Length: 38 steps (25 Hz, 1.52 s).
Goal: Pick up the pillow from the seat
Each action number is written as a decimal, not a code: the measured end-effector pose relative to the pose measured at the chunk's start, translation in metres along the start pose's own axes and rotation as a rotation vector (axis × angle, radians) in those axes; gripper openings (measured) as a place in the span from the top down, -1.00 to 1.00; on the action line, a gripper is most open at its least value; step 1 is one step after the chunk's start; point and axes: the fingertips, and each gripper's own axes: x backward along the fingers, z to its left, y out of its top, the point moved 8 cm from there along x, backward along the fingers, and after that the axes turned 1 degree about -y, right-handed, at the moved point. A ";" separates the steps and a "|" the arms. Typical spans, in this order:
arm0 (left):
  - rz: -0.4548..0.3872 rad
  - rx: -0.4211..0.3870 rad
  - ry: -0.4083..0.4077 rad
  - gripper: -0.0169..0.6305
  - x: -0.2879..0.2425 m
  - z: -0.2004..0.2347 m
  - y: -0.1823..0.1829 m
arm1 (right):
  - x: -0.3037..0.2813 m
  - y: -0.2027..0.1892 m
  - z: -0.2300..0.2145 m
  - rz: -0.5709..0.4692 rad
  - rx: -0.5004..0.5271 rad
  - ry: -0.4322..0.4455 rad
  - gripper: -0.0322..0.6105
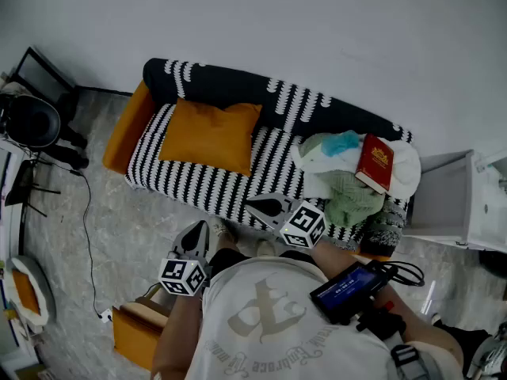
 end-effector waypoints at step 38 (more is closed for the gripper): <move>-0.033 -0.058 -0.022 0.92 -0.006 0.010 0.025 | -0.005 0.015 -0.008 -0.037 0.004 -0.068 0.86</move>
